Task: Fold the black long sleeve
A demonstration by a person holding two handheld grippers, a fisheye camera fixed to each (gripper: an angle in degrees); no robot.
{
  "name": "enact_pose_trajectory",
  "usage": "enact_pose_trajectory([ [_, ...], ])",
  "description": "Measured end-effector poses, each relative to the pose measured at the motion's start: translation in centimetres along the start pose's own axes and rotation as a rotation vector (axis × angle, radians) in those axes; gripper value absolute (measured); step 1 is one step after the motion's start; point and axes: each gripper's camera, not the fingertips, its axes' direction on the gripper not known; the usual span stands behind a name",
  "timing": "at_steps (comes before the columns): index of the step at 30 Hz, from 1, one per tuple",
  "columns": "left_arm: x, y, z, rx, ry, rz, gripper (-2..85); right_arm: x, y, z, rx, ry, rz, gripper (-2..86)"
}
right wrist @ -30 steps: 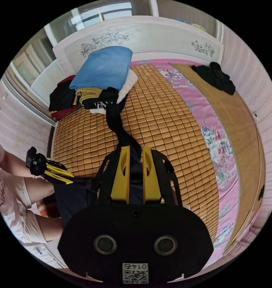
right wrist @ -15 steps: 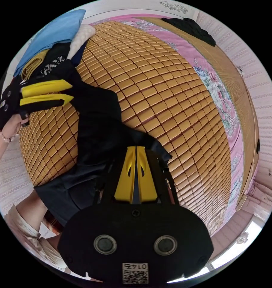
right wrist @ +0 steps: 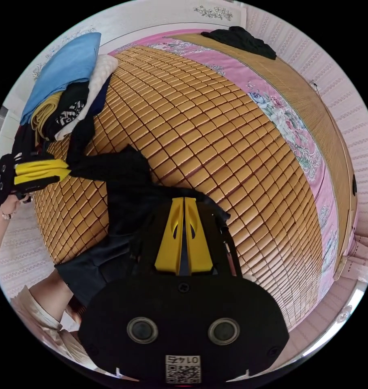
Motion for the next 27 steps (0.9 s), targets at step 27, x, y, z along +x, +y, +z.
enact_pose_trajectory([
  [27, -7.0, 16.6, -5.7, -0.201, 0.086, -0.367, 6.5, -7.6, -2.0, 2.3, -0.022, 0.18, -0.07, -1.0],
])
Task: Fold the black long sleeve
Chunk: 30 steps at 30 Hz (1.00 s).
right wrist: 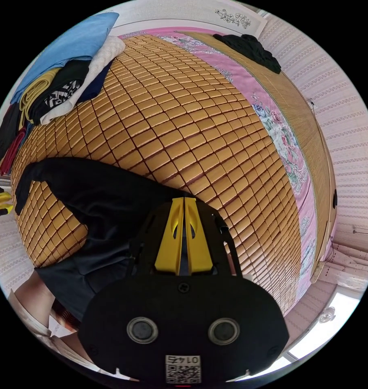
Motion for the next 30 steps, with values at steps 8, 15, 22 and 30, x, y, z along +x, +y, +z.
enact_pose_trajectory([
  [8, 0.9, 0.3, 0.1, -0.114, 0.045, 0.094, -0.8, -0.5, 0.0, 0.3, -0.009, -0.006, 0.007, -1.0],
  [15, -2.7, 2.8, -9.3, -0.025, 0.062, 0.027, -0.9, -0.9, 0.0, -0.1, 0.017, 0.006, -0.031, -1.0],
  [22, -11.2, -0.1, -6.4, -0.018, -0.179, -0.225, 0.5, -1.5, -0.7, 0.6, 0.013, -0.004, 0.006, -0.9],
  [30, -10.4, 3.5, -3.8, 0.022, -0.056, -0.315, 6.5, -1.6, -0.8, 1.7, -0.016, 0.008, 0.027, -1.0],
])
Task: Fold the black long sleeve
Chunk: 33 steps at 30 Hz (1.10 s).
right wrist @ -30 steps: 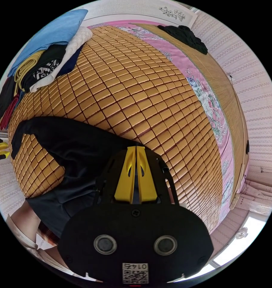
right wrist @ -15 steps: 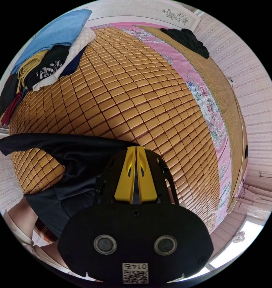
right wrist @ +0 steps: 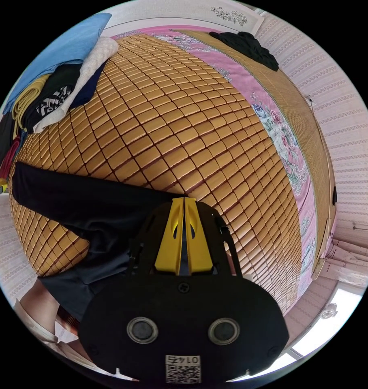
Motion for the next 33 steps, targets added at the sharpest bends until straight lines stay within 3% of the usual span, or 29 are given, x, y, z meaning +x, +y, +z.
enact_pose_trajectory([
  [6, -0.8, 0.0, 3.4, -0.041, 0.041, -0.049, 3.2, 0.5, 0.1, 0.5, -0.013, -0.016, 0.012, -1.0],
  [8, -0.2, 1.4, 1.9, -0.017, -0.013, 0.012, -0.2, 0.4, 0.3, 0.7, -0.015, -0.004, -0.004, -1.0],
  [13, 1.1, 6.3, -3.7, 0.063, 0.078, 0.116, -0.9, 0.9, 0.9, 0.7, 0.005, -0.01, 0.005, -0.9],
  [17, 0.6, 8.1, -3.9, 0.039, -0.133, 0.115, -0.9, 1.4, 1.0, 1.3, -0.007, -0.044, -0.002, -0.9],
  [20, -0.7, 7.7, -1.7, -0.019, -0.182, 0.065, -0.4, 1.7, 1.1, 1.2, -0.001, -0.035, -0.001, -0.6],
  [25, -1.7, 9.0, -2.1, -0.014, -0.05, 0.033, 0.7, 2.0, 2.1, -0.2, 0.029, -0.049, -0.079, 3.9],
  [29, -4.0, 8.7, -3.3, 0.084, 0.033, -0.073, 1.7, -1.5, 2.5, -1.2, 0.057, -0.146, -0.274, 7.8],
  [33, -4.9, 6.4, -0.3, 0.043, 0.094, -0.115, 5.8, -5.4, 2.6, -0.7, 0.064, -0.207, -0.376, 8.2],
])
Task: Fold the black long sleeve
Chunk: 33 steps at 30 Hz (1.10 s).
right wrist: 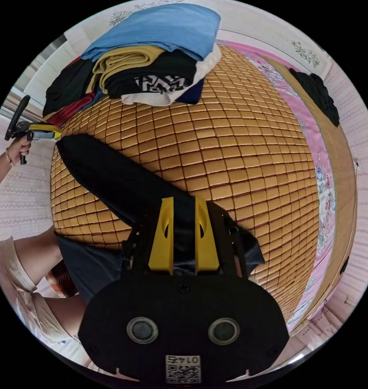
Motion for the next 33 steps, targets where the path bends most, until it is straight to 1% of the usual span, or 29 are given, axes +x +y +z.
enact_pose_trajectory([
  [2, 0.5, -0.6, 2.4, -0.078, 0.057, 0.01, 5.6, -1.5, -0.4, 1.7, -0.033, 0.027, -0.025, 7.5],
  [3, 0.8, -0.5, 2.9, -0.093, 0.049, 0.019, 5.2, -1.8, -0.3, 1.7, -0.011, 0.048, -0.026, 6.8],
  [4, 1.5, -0.1, 2.8, -0.065, 0.015, 0.054, 2.5, -2.1, -0.1, 1.8, 0.0, 0.078, -0.034, 4.9],
  [6, 2.3, 0.4, 2.7, -0.072, -0.016, 0.102, 0.5, -2.4, 0.1, 1.9, -0.012, 0.08, -0.044, 1.8],
  [7, 2.6, 0.8, 1.9, -0.041, -0.044, 0.12, 0.2, -2.4, 0.4, 2.0, -0.029, 0.071, -0.052, 0.3],
  [9, 3.3, 2.1, -1.1, 0.148, -0.054, 0.157, 0.3, -2.1, 0.9, 1.7, -0.017, 0.066, -0.041, -0.4],
  [10, 3.6, 3.1, -3.2, 0.278, -0.06, 0.175, 0.6, -1.7, 1.4, 1.1, 0.01, 0.059, -0.021, -0.6],
  [11, 3.4, 3.5, -4.4, 0.335, -0.093, 0.139, 1.6, -1.1, 1.8, 0.5, 0.042, 0.046, 0.013, -0.7],
  [12, 3.1, 3.5, -4.5, 0.343, -0.111, 0.107, 2.1, -0.8, 2.0, 0.4, 0.054, 0.041, 0.034, -0.7],
  [14, 1.2, 3.0, -3.5, 0.298, -0.117, -0.004, 5.3, 0.7, 2.6, 0.7, 0.05, 0.026, 0.117, -0.8],
  [18, -0.7, 2.5, -1.8, 0.237, -0.011, -0.086, 6.2, 1.7, 3.2, 1.8, 0.006, 0.015, 0.172, -0.8],
  [24, 0.5, 0.0, 1.0, 0.188, -0.025, -0.069, 7.3, 1.3, 4.4, 2.3, 0.004, 0.055, 0.157, -0.7],
  [26, 1.0, -1.4, 2.7, 0.139, -0.057, -0.085, 5.8, 1.4, 5.0, 2.3, 0.001, 0.053, 0.16, -0.7],
  [27, 1.2, -1.6, 2.7, 0.152, -0.061, -0.074, 4.1, 1.5, 5.1, 2.3, 0.0, 0.052, 0.161, -0.7],
  [28, 1.6, -1.8, 2.8, 0.152, -0.071, -0.049, 0.5, 1.6, 5.4, 2.4, -0.002, 0.047, 0.165, -0.7],
  [29, 2.0, -1.7, 2.6, 0.144, -0.027, -0.011, -0.1, 1.6, 5.7, 2.3, -0.004, 0.043, 0.166, -0.7],
  [31, 2.6, -0.6, 2.4, 0.104, -0.054, -0.009, -0.6, 1.6, 6.2, 2.3, -0.005, 0.039, 0.157, -0.7],
  [33, 3.4, 1.3, 1.7, 0.112, -0.066, 0.032, -0.7, 1.5, 6.6, 2.3, -0.005, 0.029, 0.139, -0.7],
])
